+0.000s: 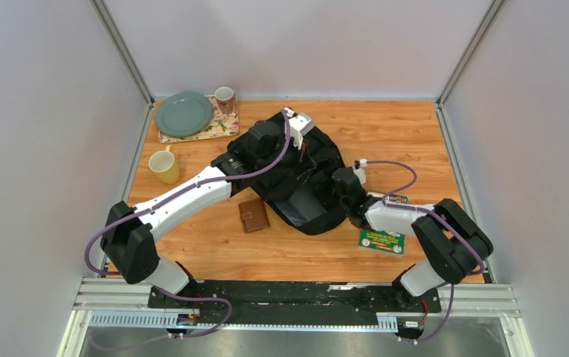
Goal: Pack the student bag
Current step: Place the book in the student bag.
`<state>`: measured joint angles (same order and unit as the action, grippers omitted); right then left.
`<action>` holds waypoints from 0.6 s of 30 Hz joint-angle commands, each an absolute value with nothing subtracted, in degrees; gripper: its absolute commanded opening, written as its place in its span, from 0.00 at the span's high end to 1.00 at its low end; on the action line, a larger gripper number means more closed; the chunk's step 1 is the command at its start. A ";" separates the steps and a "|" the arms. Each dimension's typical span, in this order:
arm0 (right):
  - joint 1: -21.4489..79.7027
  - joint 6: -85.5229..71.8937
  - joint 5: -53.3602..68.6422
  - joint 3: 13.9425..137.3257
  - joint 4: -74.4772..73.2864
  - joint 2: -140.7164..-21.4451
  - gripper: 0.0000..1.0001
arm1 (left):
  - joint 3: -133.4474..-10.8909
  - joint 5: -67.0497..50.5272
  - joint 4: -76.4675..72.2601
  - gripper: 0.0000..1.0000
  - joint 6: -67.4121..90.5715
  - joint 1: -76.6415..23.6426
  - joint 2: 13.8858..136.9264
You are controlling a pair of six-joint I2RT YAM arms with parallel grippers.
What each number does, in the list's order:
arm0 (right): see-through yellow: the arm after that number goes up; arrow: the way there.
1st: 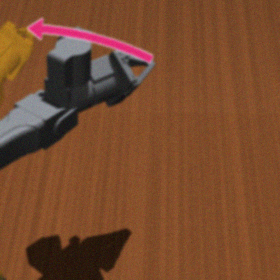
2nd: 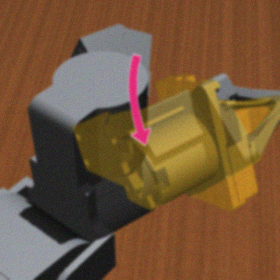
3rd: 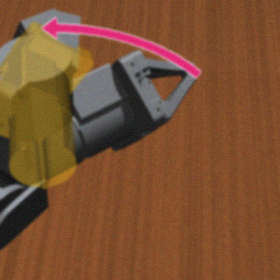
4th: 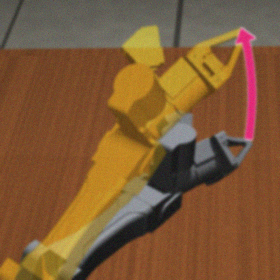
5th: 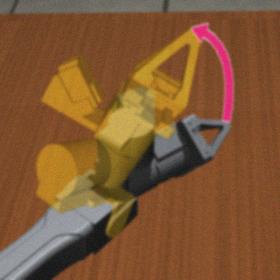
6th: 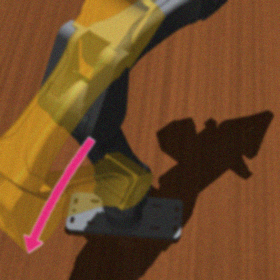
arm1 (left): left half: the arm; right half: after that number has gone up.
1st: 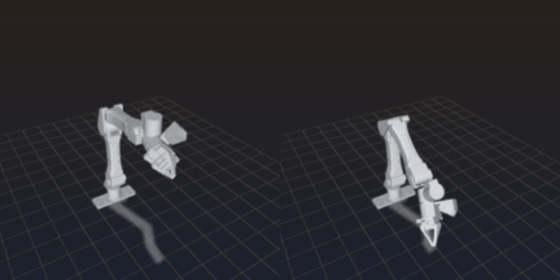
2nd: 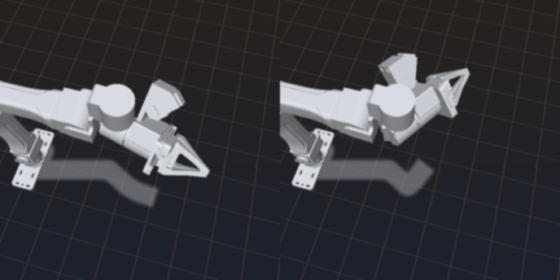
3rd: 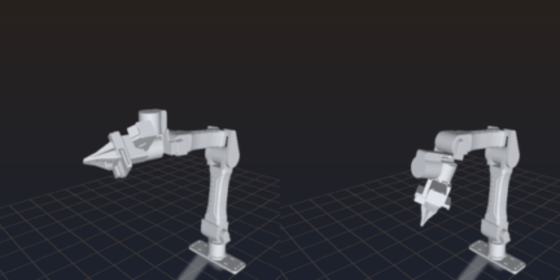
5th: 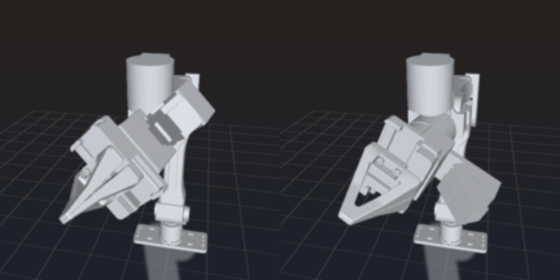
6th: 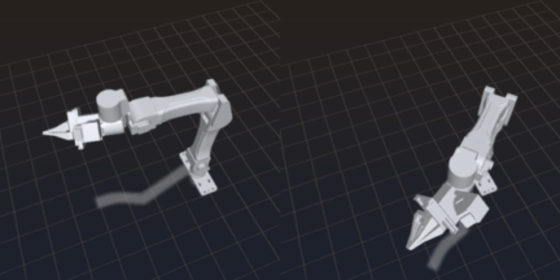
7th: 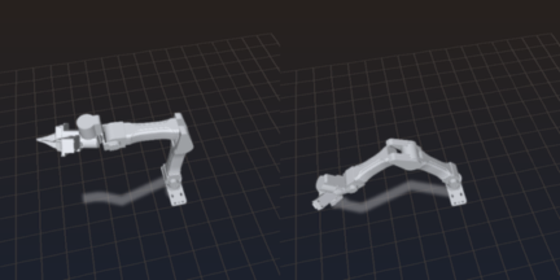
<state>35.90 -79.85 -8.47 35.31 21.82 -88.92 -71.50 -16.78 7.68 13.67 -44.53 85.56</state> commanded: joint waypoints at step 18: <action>28.60 -56.79 -28.40 35.15 -35.29 -39.20 0.11 | -68.99 -30.13 4.92 0.22 18.72 -44.38 84.81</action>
